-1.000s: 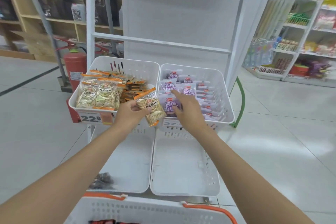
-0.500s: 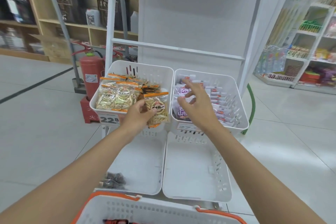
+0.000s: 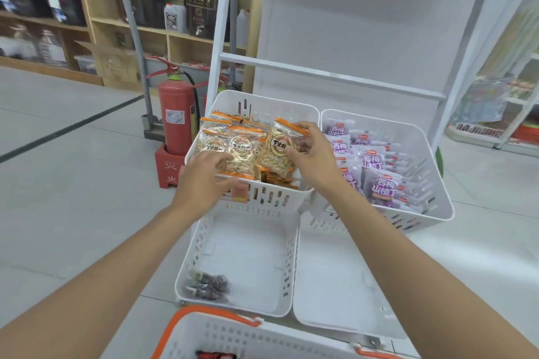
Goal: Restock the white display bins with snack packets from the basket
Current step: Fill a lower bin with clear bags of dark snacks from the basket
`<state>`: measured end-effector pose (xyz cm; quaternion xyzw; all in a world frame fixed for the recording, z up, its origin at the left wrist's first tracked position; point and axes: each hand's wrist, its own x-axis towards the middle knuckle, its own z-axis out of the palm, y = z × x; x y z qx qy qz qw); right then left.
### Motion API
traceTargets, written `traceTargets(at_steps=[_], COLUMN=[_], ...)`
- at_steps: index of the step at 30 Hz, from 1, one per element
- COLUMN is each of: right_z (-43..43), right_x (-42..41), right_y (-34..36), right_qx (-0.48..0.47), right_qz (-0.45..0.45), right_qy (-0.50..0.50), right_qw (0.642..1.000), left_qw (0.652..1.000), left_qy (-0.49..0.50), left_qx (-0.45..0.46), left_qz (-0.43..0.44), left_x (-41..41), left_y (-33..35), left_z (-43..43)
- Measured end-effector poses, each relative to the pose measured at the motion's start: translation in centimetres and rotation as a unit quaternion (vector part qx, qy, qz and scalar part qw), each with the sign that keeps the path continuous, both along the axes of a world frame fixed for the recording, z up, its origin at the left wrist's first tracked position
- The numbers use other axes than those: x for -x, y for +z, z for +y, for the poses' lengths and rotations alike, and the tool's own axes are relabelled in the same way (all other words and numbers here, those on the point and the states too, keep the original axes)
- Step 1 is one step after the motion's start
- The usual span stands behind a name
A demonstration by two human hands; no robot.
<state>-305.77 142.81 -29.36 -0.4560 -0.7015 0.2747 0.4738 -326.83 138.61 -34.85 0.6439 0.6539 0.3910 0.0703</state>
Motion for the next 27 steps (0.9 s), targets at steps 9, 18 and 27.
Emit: traceTargets(at_steps=[9,18,27], right_z=[2.3,1.4,-0.8], right_x=[0.5,-0.2,3.0], right_y=[-1.5,-2.9,0.5], right_qx=[0.079,0.06,-0.036], right_qz=[-0.122,-0.125,0.047], right_qy=[-0.022,0.005,0.026], right_qw=[0.989,0.99,0.998], left_qw=[0.999,0.999,0.993], left_qy=[-0.009,0.002,0.085], left_qx=[-0.039,-0.034,-0.078], left_qz=[0.001,0.001,0.019], left_x=[0.5,0.1,1.0], left_y=[-1.3,-1.2,-0.9], left_z=[0.8,0.7,0.3])
